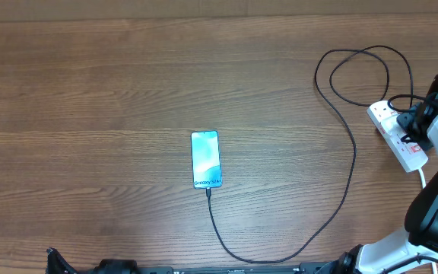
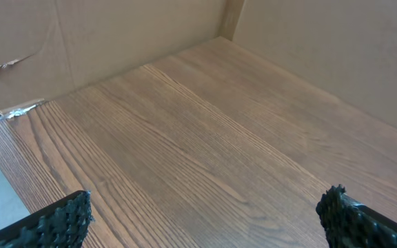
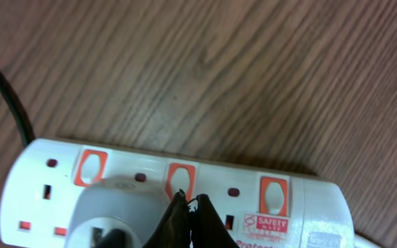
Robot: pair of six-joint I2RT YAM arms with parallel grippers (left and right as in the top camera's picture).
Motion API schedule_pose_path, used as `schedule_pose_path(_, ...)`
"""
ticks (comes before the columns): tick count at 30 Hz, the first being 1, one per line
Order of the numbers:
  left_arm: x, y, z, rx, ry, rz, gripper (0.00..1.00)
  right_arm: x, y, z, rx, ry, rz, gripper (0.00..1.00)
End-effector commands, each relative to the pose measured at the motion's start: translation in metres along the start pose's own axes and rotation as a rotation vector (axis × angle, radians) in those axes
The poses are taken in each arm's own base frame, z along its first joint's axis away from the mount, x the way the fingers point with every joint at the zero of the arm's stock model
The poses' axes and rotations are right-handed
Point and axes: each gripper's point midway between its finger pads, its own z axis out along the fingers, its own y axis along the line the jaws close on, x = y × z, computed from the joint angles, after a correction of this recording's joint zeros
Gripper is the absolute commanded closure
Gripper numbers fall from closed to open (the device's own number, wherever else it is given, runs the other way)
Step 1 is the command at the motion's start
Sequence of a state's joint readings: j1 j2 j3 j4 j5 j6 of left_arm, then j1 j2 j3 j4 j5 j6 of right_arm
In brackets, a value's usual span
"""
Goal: Plug charger to phone and switch on socket
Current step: 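Hold the right gripper on the power strip switch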
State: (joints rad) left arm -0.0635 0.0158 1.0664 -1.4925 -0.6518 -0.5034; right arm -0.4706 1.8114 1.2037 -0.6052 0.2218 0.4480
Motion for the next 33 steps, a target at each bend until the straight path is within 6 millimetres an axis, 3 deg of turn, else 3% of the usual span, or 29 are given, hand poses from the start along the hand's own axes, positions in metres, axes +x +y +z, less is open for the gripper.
schedule_pose_path(1, -0.001, 0.003, -0.002, -0.008, -0.017, -0.026, 0.00, -0.009, 0.007, -0.002, -0.023, -0.027, -0.008, 0.96)
schedule_pose_path(11, -0.001, 0.003, -0.002, -0.008, -0.017, -0.026, 0.00, 0.002, 0.020, 0.012, -0.092, 0.012, -0.087, 0.96)
schedule_pose_path(33, -0.001, 0.003, -0.002, -0.008, -0.017, -0.025, 0.01, 0.006, 0.011, 0.019, -0.052, 0.025, -0.144, 0.96)
